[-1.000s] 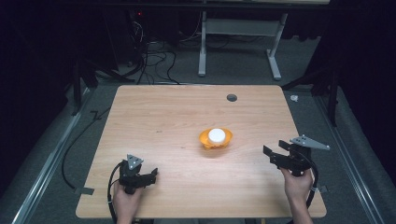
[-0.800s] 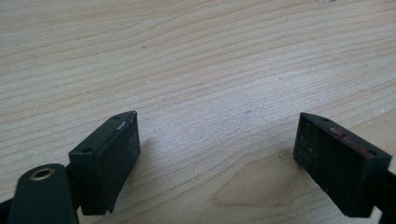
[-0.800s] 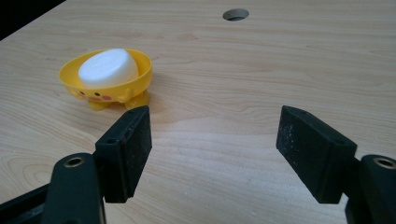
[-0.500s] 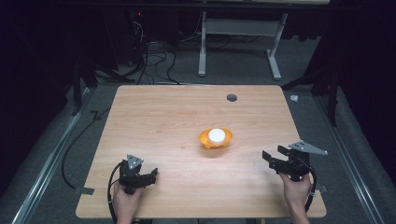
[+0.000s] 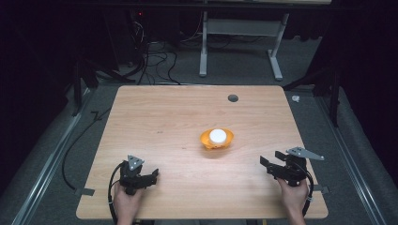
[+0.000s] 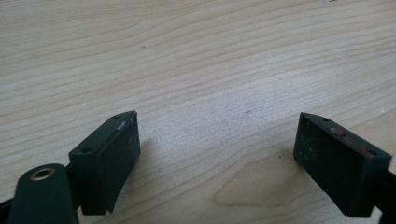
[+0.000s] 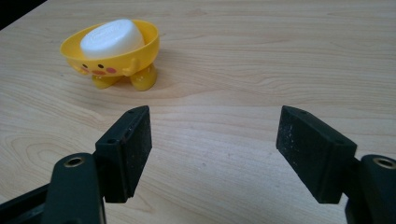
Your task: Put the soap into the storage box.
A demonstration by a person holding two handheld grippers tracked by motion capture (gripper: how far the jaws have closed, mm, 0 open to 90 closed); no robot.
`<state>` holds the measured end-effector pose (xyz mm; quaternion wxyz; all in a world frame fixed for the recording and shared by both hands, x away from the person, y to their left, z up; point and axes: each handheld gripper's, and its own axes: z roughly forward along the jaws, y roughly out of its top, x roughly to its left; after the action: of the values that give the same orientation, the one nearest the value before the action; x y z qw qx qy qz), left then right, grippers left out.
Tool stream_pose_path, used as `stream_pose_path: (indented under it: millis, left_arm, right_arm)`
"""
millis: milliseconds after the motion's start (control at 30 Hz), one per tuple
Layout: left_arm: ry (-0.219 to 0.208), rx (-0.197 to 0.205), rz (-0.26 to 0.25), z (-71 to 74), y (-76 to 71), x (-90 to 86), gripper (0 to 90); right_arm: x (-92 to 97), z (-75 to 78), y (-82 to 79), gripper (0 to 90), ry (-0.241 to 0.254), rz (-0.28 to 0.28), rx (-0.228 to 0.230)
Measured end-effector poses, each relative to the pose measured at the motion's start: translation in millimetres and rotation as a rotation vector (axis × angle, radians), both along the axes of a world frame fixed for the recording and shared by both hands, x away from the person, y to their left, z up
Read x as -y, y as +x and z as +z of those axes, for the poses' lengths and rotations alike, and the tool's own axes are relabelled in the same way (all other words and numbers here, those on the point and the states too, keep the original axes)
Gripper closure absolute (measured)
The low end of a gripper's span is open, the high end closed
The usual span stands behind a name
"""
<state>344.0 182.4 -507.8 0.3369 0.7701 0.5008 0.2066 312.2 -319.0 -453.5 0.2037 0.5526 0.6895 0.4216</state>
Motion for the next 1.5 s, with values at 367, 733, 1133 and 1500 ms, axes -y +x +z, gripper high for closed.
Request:
stream_pose_path:
  millis: [367, 733, 1133, 1500]
  left_arm:
    - [0.000, 0.000, -0.001, 0.0, 0.1, 0.1, 14.9]
    - [0.000, 0.000, -0.002, 0.0, 0.0, 0.1, 14.9]
    - [0.000, 0.000, -0.002, 0.0, 0.1, 0.1, 14.9]
    - [0.001, 0.000, -0.001, 0.0, 0.0, 0.1, 14.9]
  right_arm:
    - [-9.9, -15.4, 1.8, 27.4, -0.025, 0.014, -0.040]
    - [-18.5, -30.6, 5.1, 27.4, -0.065, 0.023, -0.070]
    - [-25.6, -43.0, 7.9, 27.4, -0.112, 0.026, -0.097]
    - [-34.2, -47.5, 9.3, 26.2, -0.195, 0.028, -0.099]
